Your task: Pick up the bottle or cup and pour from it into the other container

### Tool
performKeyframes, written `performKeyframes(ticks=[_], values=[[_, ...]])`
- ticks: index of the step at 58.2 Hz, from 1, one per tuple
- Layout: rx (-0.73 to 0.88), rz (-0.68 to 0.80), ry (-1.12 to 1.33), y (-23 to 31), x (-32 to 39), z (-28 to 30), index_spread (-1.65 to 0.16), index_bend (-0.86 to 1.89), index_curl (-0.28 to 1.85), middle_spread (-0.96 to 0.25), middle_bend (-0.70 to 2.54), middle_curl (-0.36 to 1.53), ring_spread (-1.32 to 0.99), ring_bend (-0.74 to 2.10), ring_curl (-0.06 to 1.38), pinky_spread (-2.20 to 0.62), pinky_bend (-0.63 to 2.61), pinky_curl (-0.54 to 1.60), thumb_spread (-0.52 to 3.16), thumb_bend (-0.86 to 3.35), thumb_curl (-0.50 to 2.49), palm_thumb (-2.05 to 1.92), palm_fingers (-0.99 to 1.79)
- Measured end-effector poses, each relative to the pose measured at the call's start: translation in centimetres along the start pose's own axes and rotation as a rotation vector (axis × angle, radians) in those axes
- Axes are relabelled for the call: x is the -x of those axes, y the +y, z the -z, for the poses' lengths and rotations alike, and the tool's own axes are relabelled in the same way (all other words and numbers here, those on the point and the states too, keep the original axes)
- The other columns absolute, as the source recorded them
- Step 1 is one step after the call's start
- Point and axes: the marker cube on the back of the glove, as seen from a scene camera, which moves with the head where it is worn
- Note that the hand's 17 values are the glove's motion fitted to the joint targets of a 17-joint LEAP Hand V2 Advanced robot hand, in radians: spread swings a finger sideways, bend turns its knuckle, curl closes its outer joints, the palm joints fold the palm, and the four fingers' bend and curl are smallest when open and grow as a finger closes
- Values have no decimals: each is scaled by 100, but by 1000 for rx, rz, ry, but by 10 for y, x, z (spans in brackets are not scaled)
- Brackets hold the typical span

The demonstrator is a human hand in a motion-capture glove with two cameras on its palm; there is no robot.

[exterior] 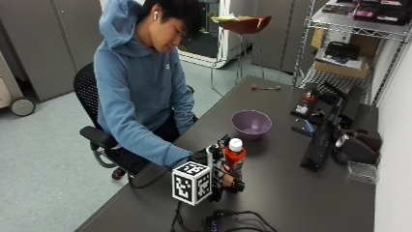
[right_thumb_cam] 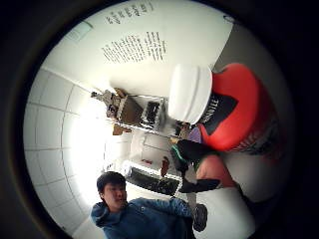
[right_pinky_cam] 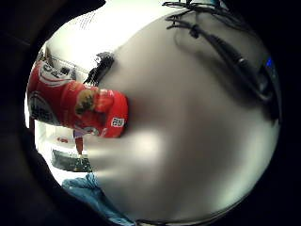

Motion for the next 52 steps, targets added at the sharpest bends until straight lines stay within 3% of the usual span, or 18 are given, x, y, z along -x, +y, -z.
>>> performKeyframes(ticks=[23,35,44,52], values=[[10,23,-97,-3,-1,-29,-24,11,15,17,22,33,14,56,31,21,56,36,87,-3,36,62,6],[-125,30,-207,-7,-1,-47,-23,8,14,13,27,35,10,65,32,23,62,36,81,3,41,87,38],[-192,57,-153,-12,3,-54,-15,20,22,4,43,41,-5,68,34,11,43,32,66,8,50,109,90],[-181,36,-150,-14,7,-59,-14,16,28,-1,42,44,-10,62,38,1,39,33,42,3,56,115,96]])
